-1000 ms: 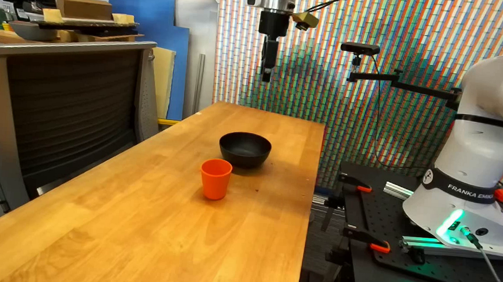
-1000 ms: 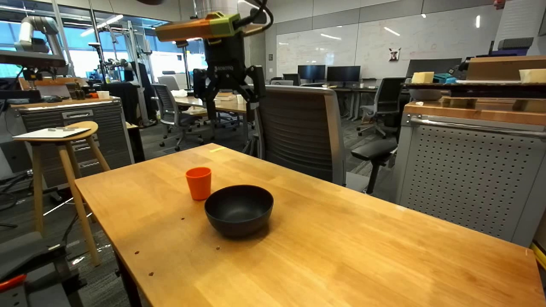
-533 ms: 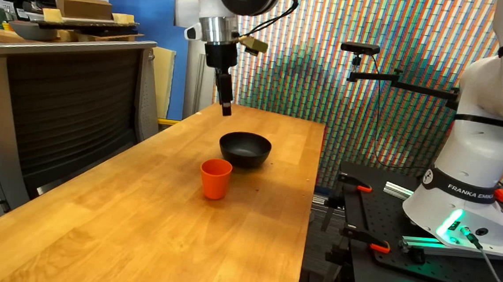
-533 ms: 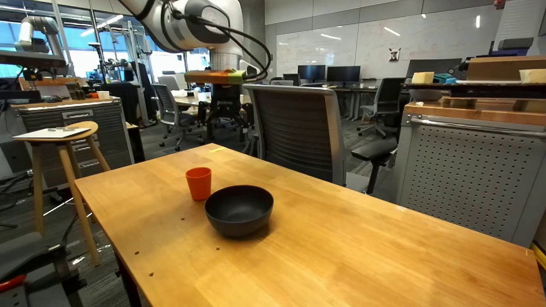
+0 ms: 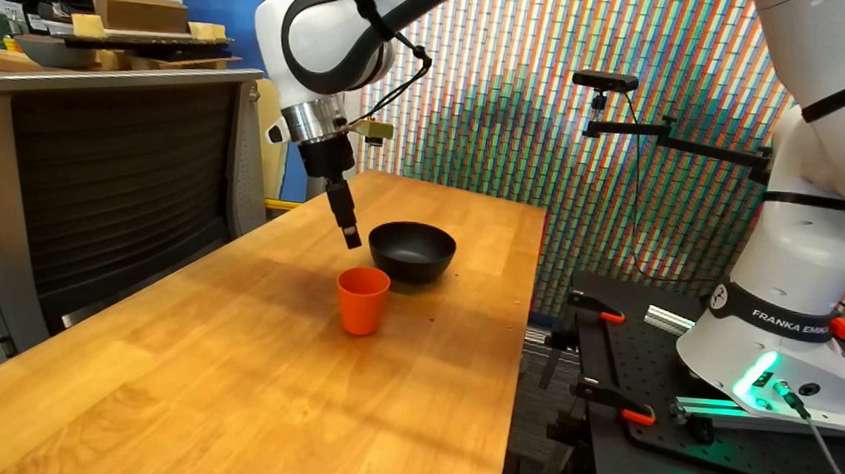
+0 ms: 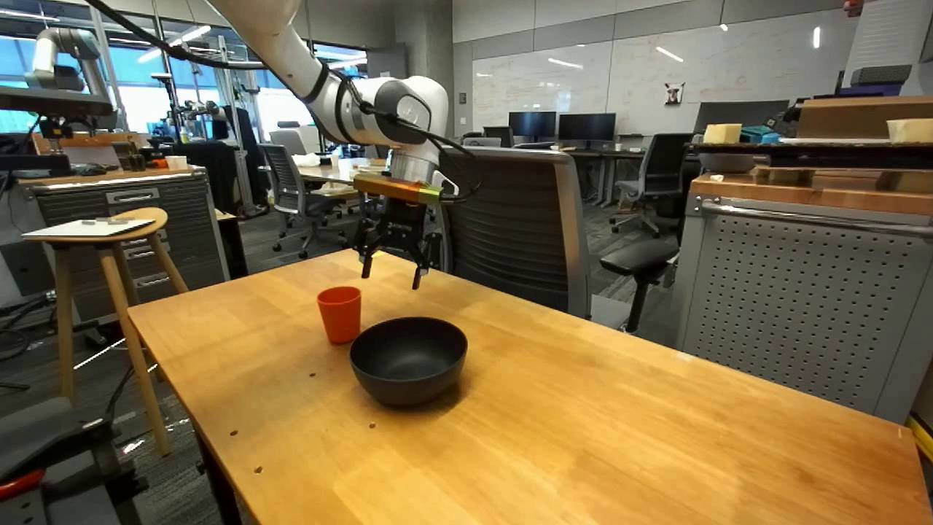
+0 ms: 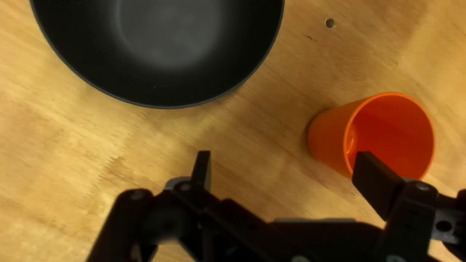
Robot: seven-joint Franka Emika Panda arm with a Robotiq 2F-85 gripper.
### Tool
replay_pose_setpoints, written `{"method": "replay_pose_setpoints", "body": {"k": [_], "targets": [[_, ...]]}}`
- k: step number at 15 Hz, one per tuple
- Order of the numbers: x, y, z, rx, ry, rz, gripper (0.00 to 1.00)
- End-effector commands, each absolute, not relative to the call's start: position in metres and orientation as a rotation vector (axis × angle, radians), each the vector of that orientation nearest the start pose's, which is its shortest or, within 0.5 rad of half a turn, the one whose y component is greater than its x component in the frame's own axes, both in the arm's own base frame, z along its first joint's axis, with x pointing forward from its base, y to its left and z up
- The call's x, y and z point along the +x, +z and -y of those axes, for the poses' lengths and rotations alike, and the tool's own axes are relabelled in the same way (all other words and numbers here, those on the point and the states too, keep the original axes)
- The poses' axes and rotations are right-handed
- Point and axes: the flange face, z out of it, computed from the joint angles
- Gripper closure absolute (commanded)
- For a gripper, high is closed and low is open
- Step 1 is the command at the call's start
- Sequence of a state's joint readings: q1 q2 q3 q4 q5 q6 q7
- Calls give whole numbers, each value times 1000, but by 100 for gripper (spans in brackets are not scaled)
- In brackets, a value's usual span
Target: Put the cup in the bowl
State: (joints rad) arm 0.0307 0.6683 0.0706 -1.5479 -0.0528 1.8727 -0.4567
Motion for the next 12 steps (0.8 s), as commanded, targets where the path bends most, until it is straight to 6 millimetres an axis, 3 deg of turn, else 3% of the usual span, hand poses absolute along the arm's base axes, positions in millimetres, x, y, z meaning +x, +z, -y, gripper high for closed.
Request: {"method": "replay_pose_setpoints", "body": {"k": [1,6,12], "targets": [[682,238,-70,-2805,588,869,0],[678,258,-89,-2753,647,858,0],[666,232,-89,-2728,717,820,0]]}}
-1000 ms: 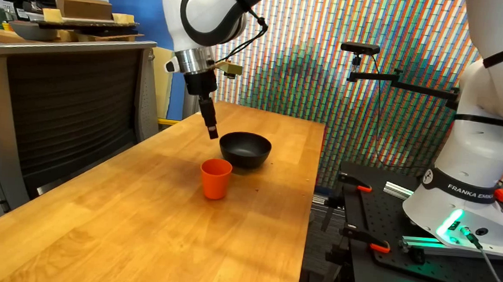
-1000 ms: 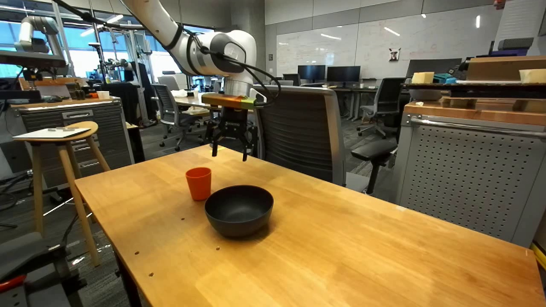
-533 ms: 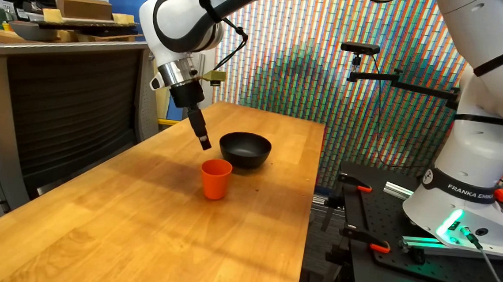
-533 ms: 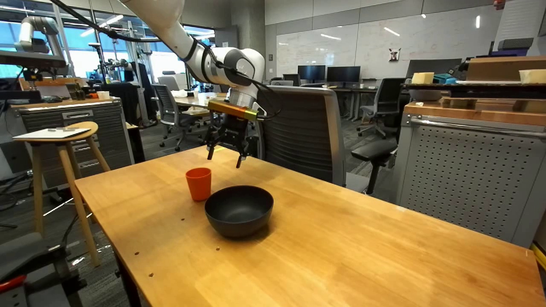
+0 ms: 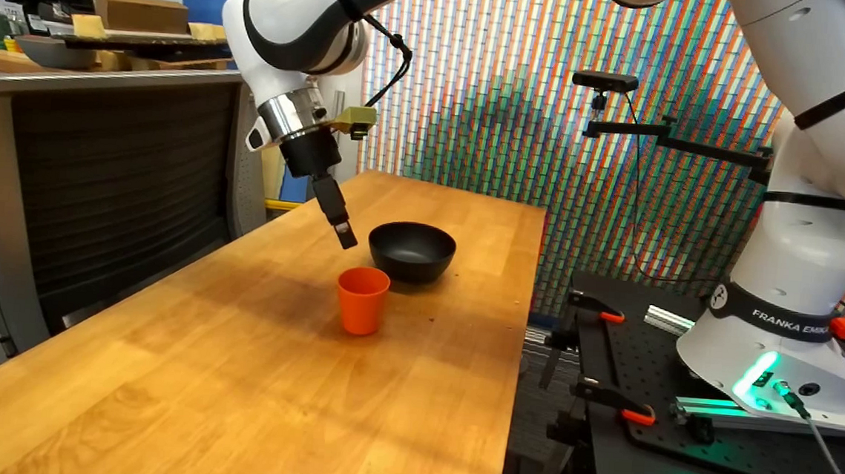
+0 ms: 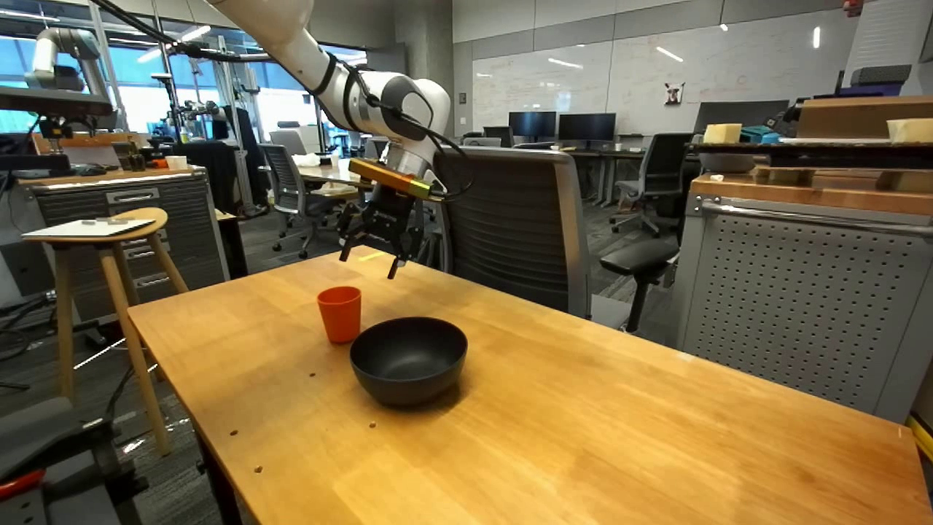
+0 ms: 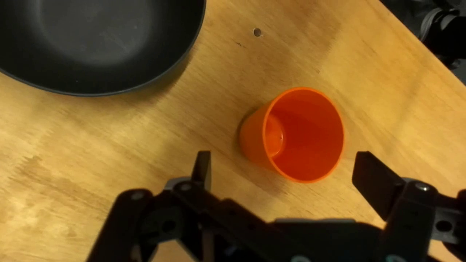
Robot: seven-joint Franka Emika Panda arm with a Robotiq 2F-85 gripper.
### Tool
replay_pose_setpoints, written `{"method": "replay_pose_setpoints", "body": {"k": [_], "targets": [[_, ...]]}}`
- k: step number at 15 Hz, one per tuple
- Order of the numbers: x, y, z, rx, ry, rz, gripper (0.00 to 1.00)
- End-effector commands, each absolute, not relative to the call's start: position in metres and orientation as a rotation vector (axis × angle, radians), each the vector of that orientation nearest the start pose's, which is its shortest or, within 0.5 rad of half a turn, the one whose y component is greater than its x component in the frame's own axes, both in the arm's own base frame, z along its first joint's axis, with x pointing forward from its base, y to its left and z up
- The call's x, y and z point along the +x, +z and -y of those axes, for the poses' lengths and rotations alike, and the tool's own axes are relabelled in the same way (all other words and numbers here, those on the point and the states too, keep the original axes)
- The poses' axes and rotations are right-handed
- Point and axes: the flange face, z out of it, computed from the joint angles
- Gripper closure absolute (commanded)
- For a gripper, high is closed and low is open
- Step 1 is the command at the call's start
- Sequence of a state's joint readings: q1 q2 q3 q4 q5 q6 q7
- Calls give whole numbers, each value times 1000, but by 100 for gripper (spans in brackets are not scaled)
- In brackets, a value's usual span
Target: Put the cup in the bowl
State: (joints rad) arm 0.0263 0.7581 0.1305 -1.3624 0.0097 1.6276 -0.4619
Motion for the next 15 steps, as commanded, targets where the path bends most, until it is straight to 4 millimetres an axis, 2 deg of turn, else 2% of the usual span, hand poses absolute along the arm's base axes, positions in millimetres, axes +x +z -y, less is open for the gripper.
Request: {"method": "replay_pose_setpoints", "body": {"k": [1,7,8,9,10,11,15], "targets": [[664,226,-90,-2720,730,819,0],[654,199,-92,-2699,783,818,0],[653,196,-93,-2697,789,821,25],[652,192,-93,-2692,793,822,27],[651,189,-93,-2688,794,818,34],[650,187,-93,-2685,797,817,44],[647,182,-93,-2675,809,816,74]]}}
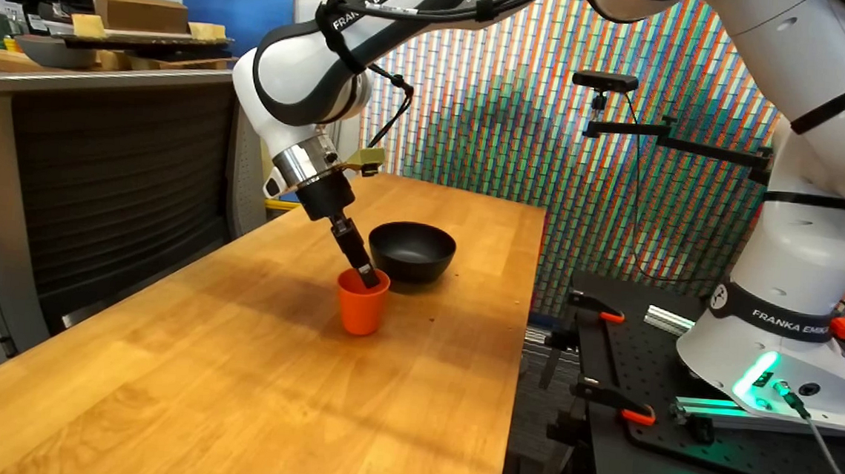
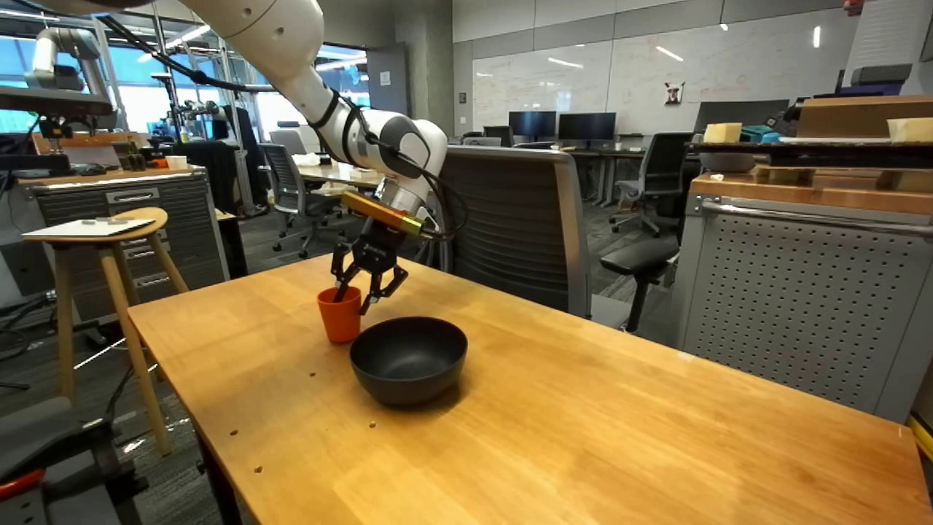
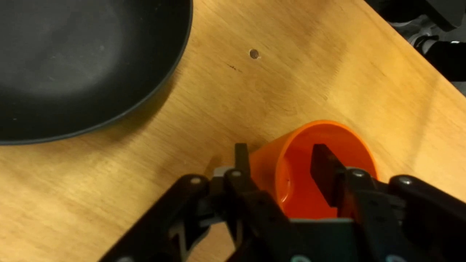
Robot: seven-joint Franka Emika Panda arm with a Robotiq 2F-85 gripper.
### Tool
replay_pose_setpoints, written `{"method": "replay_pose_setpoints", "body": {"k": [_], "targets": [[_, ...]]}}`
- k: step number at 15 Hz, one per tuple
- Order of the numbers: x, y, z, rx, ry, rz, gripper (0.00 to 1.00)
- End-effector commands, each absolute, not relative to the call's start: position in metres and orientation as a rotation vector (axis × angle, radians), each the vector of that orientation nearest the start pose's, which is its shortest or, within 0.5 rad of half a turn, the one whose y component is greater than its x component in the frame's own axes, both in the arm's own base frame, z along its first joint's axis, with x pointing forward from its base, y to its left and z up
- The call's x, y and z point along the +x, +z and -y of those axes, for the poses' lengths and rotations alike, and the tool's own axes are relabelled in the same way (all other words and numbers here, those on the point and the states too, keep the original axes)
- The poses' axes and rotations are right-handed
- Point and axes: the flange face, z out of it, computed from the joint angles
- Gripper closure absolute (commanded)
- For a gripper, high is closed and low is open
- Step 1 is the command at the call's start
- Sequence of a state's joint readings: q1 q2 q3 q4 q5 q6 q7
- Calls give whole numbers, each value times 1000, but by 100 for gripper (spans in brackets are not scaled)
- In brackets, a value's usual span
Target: Put the cup in the bowl
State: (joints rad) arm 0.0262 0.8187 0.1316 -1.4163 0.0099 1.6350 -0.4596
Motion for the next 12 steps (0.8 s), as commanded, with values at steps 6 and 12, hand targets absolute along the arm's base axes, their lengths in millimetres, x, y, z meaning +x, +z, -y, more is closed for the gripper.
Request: {"method": "replay_pose_setpoints", "body": {"k": [6,12], "targets": [[647,201,-88,-2698,778,826,100],[650,288,-46,-2891,591,709,98]]}}
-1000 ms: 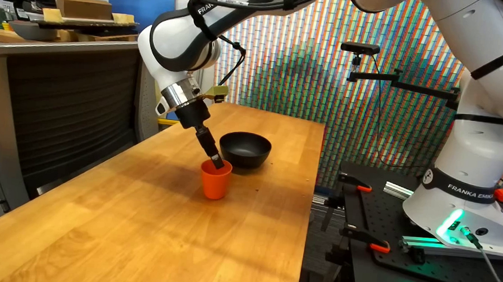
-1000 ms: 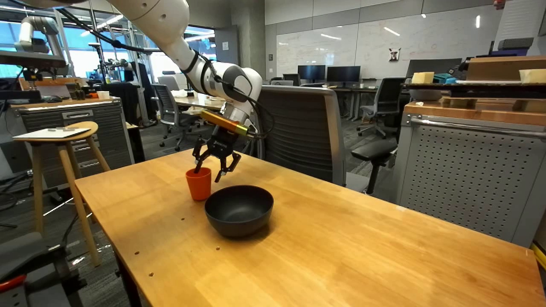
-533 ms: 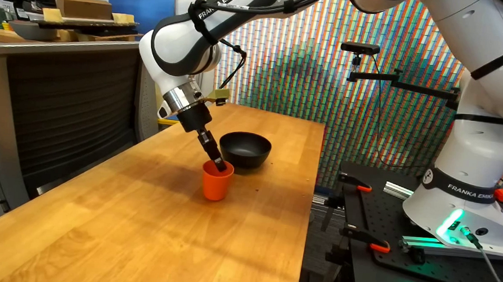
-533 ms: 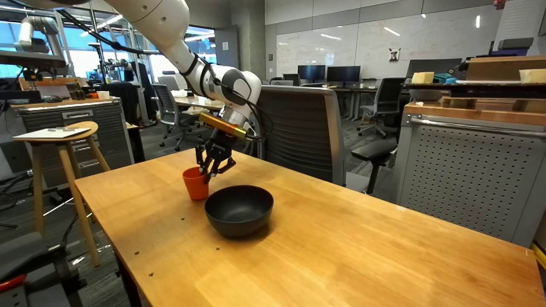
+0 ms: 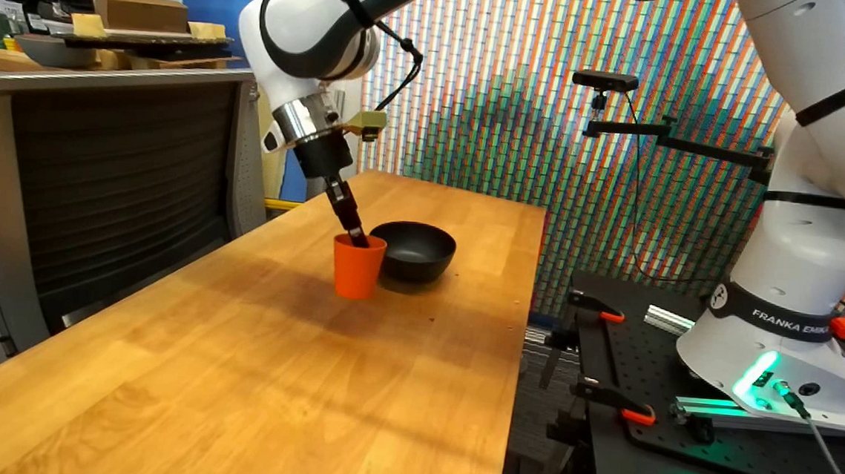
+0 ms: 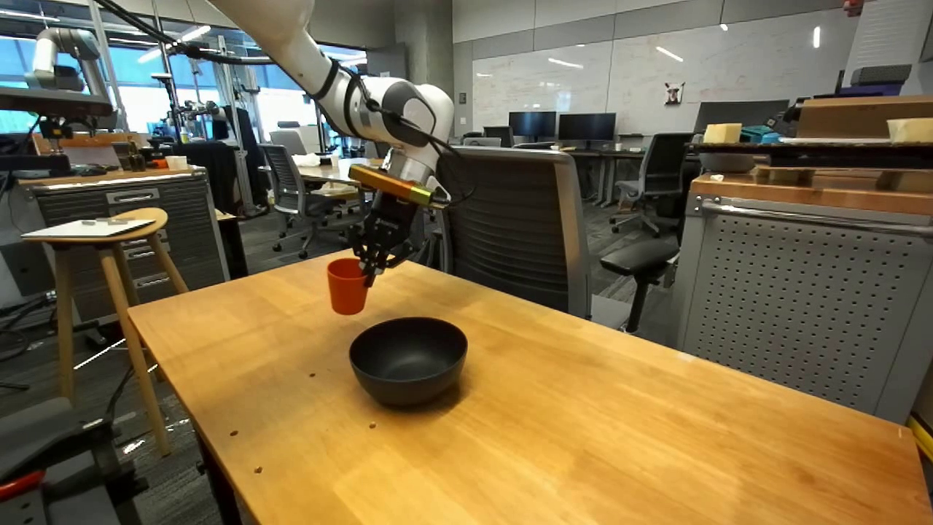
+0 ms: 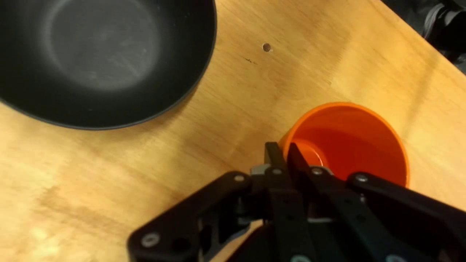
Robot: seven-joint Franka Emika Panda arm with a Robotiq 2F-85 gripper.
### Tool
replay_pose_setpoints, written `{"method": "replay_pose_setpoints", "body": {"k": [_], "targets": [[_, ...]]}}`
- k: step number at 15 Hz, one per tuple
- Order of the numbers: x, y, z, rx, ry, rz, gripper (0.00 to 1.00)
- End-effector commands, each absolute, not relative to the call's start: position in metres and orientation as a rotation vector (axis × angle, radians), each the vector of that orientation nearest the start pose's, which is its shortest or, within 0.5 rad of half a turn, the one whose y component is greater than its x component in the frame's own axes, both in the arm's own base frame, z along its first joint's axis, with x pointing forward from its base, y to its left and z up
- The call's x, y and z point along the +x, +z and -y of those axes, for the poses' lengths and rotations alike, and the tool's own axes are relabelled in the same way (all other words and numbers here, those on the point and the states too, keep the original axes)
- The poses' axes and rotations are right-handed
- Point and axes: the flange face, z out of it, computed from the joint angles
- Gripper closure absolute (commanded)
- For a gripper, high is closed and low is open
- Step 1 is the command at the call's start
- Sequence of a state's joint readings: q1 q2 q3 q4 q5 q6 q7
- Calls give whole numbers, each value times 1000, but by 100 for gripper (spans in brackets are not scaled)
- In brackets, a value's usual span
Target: Put the cup in the bowl
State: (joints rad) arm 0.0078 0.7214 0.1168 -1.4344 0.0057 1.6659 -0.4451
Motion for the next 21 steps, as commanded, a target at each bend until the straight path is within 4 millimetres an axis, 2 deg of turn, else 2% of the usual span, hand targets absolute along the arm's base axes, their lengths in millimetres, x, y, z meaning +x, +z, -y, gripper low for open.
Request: {"method": "replay_pose_setpoints", "body": {"k": [1,2,5,9,14,20,21], "targets": [[648,298,-33,-2941,568,641,98],[644,305,-19,-2979,560,573,98],[627,306,21,-3047,610,350,98],[602,285,57,-3081,704,146,98],[589,247,78,-3120,756,30,98],[597,218,90,-3173,604,16,98],[598,215,91,-3167,588,13,68]]}}
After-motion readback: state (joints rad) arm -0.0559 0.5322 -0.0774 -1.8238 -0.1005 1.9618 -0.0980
